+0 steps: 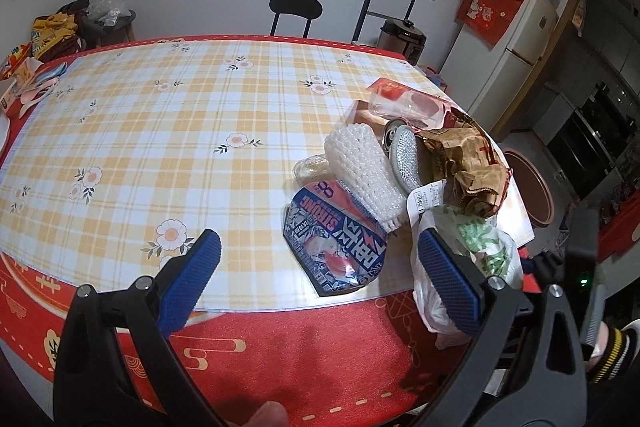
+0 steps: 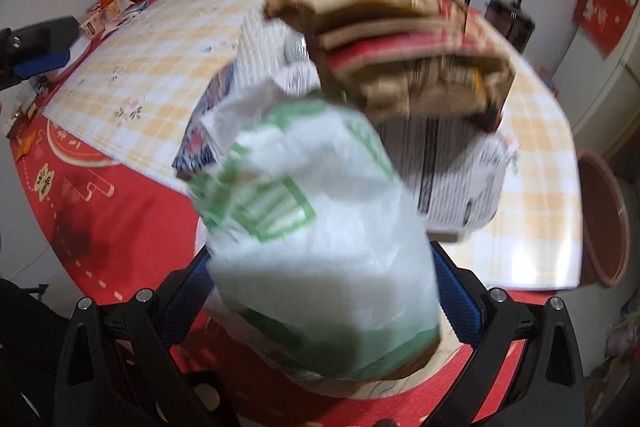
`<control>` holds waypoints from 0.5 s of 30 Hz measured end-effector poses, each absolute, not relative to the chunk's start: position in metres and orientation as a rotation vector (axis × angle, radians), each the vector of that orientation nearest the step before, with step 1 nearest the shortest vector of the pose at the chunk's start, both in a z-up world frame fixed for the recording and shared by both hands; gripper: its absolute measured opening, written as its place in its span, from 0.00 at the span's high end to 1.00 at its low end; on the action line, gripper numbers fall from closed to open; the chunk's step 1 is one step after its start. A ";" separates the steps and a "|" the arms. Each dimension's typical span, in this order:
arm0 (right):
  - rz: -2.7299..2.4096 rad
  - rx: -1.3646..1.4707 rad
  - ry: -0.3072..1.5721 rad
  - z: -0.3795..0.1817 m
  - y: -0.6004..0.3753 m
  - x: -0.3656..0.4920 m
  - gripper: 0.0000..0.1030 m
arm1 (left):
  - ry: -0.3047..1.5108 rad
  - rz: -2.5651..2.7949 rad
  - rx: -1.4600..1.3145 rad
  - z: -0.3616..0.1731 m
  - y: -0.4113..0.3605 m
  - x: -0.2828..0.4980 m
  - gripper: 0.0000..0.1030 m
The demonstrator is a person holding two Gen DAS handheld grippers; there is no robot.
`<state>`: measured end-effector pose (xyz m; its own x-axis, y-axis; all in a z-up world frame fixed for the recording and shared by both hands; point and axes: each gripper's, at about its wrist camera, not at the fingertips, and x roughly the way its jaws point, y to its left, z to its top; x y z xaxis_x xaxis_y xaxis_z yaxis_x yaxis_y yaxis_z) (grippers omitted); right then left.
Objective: Collect trash
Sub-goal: 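Grasp the white-and-green plastic bag with the right gripper and lift it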
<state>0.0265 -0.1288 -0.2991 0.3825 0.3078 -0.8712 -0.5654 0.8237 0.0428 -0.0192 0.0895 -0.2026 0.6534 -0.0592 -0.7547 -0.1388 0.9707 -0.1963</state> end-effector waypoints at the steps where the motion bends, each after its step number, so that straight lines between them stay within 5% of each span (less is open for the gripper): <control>1: 0.565 -0.272 1.048 -0.300 -0.130 0.027 0.04 | 0.859 0.046 -0.249 -0.203 0.090 -0.019 0.05; 10: 0.560 -0.234 1.080 -0.301 -0.138 0.030 0.05 | 0.868 0.012 -0.265 -0.205 0.091 -0.018 0.06; 15: 0.587 -0.216 1.098 -0.302 -0.138 0.030 0.25 | 0.888 -0.001 -0.270 -0.209 0.088 -0.016 0.06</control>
